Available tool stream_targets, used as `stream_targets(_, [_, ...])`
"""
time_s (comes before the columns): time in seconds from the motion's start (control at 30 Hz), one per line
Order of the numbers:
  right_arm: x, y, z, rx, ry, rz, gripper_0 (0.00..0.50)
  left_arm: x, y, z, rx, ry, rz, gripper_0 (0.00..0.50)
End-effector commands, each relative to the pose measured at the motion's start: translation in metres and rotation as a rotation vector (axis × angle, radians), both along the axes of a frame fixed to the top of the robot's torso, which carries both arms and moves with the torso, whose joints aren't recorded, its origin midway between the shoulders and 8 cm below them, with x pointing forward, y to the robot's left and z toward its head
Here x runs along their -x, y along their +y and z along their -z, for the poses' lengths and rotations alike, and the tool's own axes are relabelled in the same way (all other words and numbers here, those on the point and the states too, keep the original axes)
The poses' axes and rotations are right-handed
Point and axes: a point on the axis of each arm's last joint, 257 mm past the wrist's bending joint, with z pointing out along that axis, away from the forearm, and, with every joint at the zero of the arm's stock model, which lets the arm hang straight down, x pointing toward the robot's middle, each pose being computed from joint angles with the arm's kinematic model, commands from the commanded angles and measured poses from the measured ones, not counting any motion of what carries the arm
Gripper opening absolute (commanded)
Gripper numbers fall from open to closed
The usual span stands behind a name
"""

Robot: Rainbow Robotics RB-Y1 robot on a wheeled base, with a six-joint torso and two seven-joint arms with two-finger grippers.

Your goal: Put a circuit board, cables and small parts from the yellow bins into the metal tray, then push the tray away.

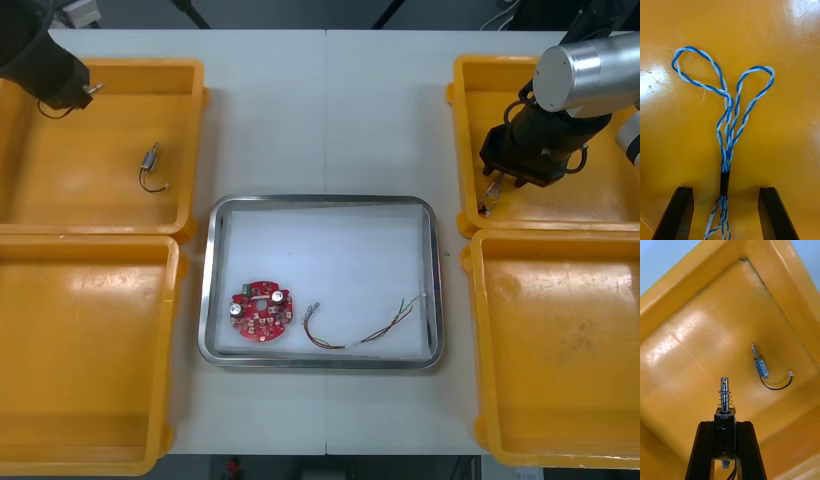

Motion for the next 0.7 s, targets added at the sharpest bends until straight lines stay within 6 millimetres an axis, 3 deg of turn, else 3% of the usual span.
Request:
stream_targets(0.03, [-0.009,0.012,-0.013,-0.020,-0.033,-0.045,0.500,0.012,0.007,-0.033,0.074,-0.016,-0.183,0.000])
stream_targets(0.27, [-0.007,0.011,-0.005,-0.027,-0.029,-0.045,0.500,0.032,-0.012,-0.034,0.086,0.013,-0.276,0.000])
stream_targets(0.33, [-0.006,0.011,-0.004,-0.030,-0.029,-0.045,0.400,0.036,-0.015,-0.033,0.074,0.000,-0.294,0.000])
stream_targets(0.37, [-0.006,0.010,-0.003,-0.027,-0.026,-0.044,0.282,0.040,-0.017,-0.031,0.069,-0.005,-0.304,0.000])
stream_targets(0.4, [-0.006,0.011,-0.003,-0.029,-0.028,-0.047,0.097,0.043,-0.019,-0.030,0.073,-0.009,-0.316,0.000])
stream_targets(0.43, [-0.006,0.010,-0.003,-0.026,-0.027,-0.048,0.015,0.047,-0.022,-0.029,0.080,-0.011,-0.328,0.000])
stream_targets(0.7, [-0.006,0.004,-0.008,-0.013,-0.031,-0.076,0.000,0.070,-0.054,-0.015,0.092,-0.034,-0.401,0.000])
